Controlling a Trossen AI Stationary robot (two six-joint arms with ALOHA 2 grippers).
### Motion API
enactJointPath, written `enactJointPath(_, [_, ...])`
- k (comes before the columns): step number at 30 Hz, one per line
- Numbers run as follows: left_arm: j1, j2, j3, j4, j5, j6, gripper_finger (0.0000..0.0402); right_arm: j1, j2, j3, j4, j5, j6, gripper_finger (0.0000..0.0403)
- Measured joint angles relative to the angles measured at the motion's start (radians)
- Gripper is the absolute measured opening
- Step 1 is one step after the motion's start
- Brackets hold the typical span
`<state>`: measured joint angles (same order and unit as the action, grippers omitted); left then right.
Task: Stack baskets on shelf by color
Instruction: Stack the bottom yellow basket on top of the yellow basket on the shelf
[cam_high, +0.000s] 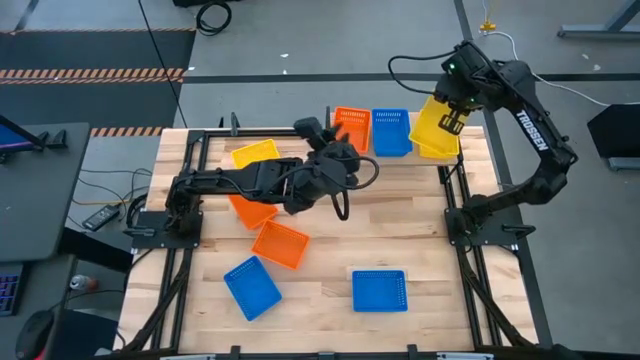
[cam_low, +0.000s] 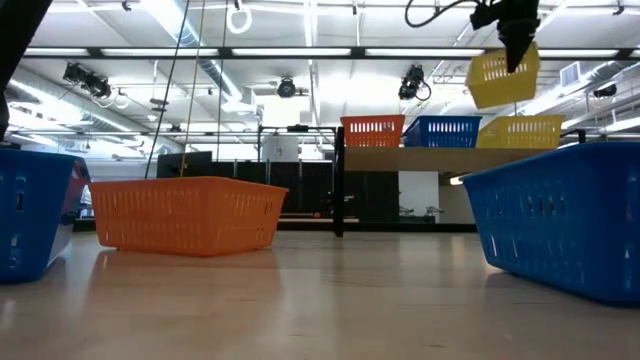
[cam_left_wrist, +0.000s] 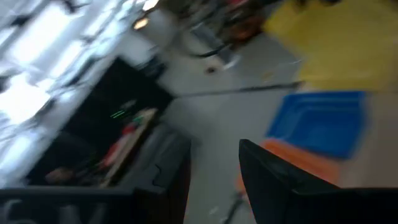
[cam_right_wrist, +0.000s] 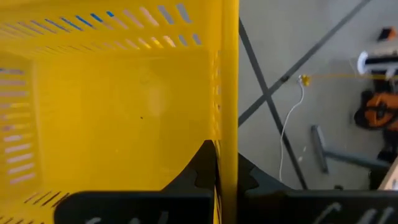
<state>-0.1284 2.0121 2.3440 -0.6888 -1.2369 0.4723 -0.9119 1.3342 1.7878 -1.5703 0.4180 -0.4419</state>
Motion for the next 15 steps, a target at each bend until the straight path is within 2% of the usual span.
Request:
enactJointPath(4, [0.001, 0.0, 0.0, -0.006, -0.106, 0.037, 0.0142, 0.015, 0.013, 0.0, 0.0, 0.022, 0.082, 0.0009])
enactJointPath(8, [0.001, 0.0, 0.0, -0.007, -0.113, 0.031, 0.0142, 0.019, 0.026, 0.003, -0.002, 0.034, 0.155, 0.001])
enactJointPath(11, [0.012, 0.0, 0.0, -0.018, -0.113, -0.005, 0.0141, 0.032, 0.039, 0.013, 0.017, 0.034, 0.27, 0.001])
enactJointPath(13, [0.023, 0.0, 0.0, -0.033, -0.113, -0.046, 0.0142, 0.034, 0.045, 0.013, 0.028, 0.004, 0.319, 0.001])
enactJointPath(15, [0.032, 0.0, 0.0, -0.052, -0.112, -0.068, 0.0141, 0.031, 0.052, 0.012, -0.004, -0.037, 0.294, 0.001])
